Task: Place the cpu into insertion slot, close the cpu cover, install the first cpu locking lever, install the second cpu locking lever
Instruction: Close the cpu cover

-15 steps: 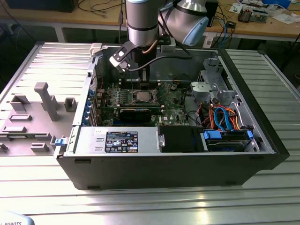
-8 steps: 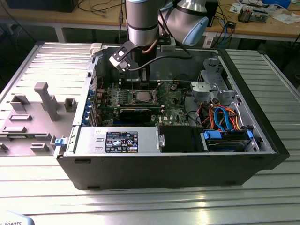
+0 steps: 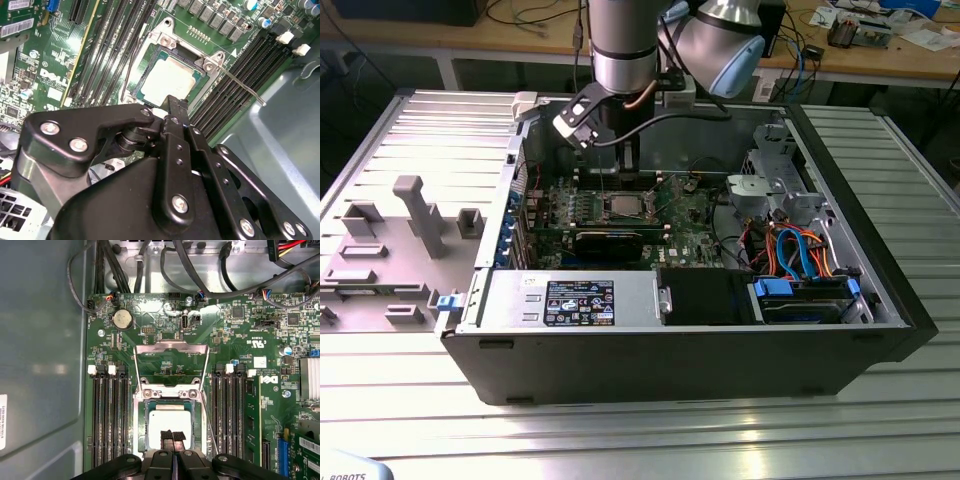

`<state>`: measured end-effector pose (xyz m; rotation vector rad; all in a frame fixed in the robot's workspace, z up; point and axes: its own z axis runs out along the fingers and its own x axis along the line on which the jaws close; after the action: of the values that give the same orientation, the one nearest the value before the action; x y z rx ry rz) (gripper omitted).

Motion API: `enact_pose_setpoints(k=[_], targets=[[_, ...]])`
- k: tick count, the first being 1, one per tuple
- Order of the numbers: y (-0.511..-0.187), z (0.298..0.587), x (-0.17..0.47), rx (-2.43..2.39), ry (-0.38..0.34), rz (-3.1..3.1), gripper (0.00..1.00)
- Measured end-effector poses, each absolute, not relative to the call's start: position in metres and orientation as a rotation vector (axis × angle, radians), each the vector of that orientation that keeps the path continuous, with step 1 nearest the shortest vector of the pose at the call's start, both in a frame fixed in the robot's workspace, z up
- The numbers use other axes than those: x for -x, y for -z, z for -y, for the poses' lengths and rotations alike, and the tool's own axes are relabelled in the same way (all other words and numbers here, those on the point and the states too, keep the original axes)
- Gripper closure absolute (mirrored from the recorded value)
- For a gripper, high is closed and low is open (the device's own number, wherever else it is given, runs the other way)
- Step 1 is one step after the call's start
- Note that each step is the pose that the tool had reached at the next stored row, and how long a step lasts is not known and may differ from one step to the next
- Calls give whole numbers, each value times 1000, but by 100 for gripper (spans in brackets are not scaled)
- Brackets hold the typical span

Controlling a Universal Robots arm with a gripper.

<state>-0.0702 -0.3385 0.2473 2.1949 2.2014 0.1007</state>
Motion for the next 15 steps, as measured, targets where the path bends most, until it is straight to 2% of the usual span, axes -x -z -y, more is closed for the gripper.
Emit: enact_pose_setpoints(k=[15], targets=[[-257, 338, 70, -2195, -101, -2201, 89]])
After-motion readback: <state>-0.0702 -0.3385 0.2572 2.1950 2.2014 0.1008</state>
